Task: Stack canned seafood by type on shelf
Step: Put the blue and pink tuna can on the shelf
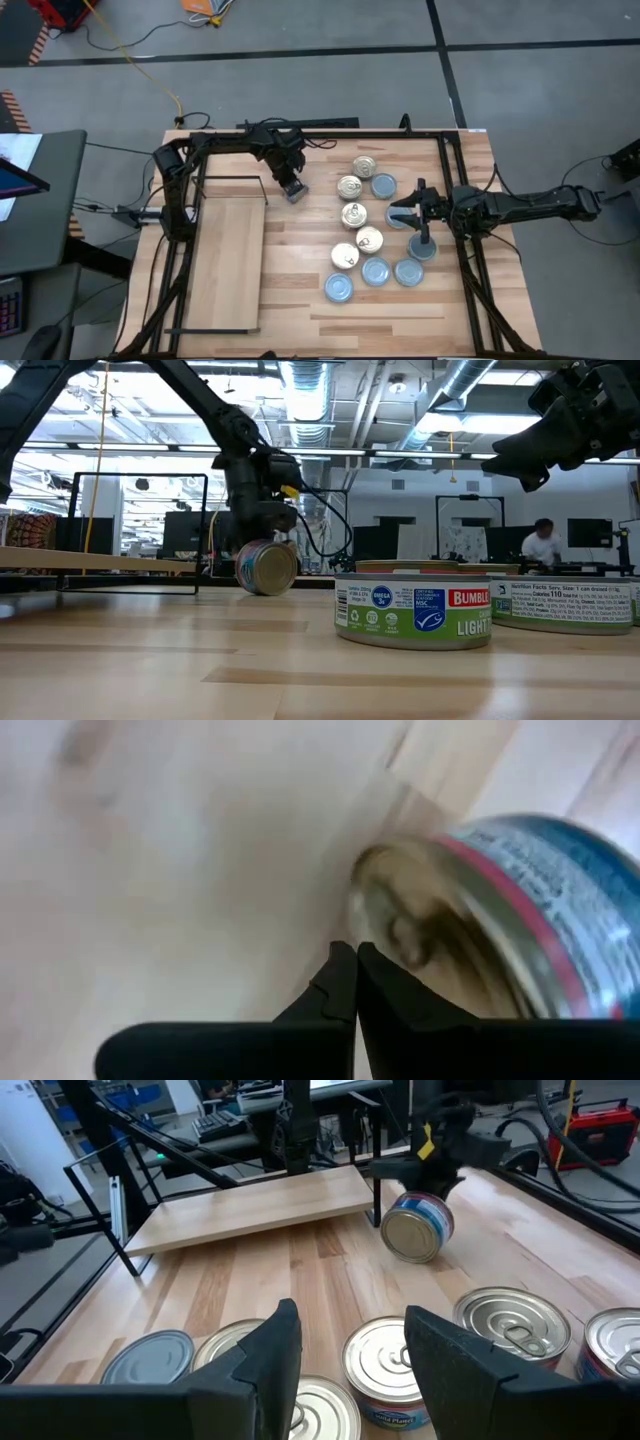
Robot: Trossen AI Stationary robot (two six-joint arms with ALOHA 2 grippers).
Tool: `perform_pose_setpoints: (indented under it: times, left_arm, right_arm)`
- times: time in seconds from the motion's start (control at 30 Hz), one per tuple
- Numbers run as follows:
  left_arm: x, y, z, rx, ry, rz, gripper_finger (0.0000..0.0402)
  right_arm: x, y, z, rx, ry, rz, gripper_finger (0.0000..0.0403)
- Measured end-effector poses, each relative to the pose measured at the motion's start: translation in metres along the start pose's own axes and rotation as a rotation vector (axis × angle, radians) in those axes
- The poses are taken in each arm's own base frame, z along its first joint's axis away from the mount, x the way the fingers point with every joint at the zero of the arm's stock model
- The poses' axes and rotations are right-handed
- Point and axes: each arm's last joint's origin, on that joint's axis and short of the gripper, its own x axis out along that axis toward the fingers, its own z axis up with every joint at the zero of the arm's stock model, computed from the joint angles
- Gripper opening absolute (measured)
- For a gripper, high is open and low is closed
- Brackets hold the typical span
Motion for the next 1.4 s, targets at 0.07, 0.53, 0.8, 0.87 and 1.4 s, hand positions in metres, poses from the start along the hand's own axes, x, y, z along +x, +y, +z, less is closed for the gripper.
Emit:
perform_pose_setpoints:
  times: [0.07,0.53,0.8,0.87,1.4]
  left_arm:
    - [-0.01,-0.002,0.005,0.02,0.014,0.099,0.0]
    - [-0.051,-0.093,0.031,0.34,-0.149,0.59,0.0014]
    - [-0.064,-0.12,0.028,0.219,-0.171,0.411,0.0103]
    - [-0.063,-0.124,0.025,0.176,-0.169,0.399,0.0139]
    - [-0.047,-0.096,0.021,-0.053,-0.078,0.346,0.0303]
  right_arm:
    - [0.0,0.0,0.0,0.0,0.0,0.0,0.0205]
    - [0.0,0.0,0.0,0.009,-0.001,0.0,0.0205]
    - [0.0,0.0,0.0,0.008,-0.003,0.0,0.0205]
    - [0.0,0.0,0.001,0.009,-0.007,0.001,0.0205]
    - [-0.001,0.009,0.002,0.013,-0.03,0.072,0.0205]
